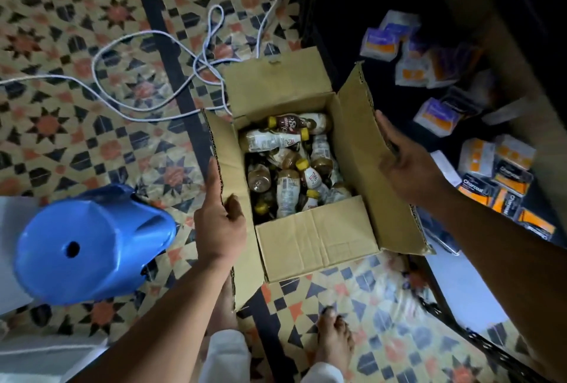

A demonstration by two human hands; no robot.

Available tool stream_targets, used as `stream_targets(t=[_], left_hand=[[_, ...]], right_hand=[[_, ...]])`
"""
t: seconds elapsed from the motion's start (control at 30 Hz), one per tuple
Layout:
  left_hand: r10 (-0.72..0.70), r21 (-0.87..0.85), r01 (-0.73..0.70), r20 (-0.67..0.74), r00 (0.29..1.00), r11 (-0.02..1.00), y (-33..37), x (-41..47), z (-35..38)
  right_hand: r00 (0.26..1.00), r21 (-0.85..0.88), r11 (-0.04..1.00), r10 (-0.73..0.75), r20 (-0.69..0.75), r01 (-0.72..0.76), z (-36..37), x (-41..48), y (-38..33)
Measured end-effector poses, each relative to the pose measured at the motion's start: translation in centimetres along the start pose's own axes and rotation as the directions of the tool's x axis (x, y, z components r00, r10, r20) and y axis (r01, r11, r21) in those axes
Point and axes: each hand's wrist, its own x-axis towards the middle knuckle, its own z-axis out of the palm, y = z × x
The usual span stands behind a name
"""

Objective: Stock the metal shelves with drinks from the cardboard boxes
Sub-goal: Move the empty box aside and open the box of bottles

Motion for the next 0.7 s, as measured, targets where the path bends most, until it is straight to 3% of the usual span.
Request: stream_targets(t=[0.5,0.7], left_hand=[[-0.021,0.054,0.021,0.008,1.000,0.998,-2.3,-0.1,1.3],[0.101,0.154,-0.098,-0.011,0.995,0.983,-2.0,0.1,1.6]], right_hand=[[0.995,-0.012,0.997,0.073,-0.060,-0.074,2.7,0.2,2.1],[0.996,-0.168,0.982,0.075,-0.044,-0.082,3.0,-0.1,2.0]])
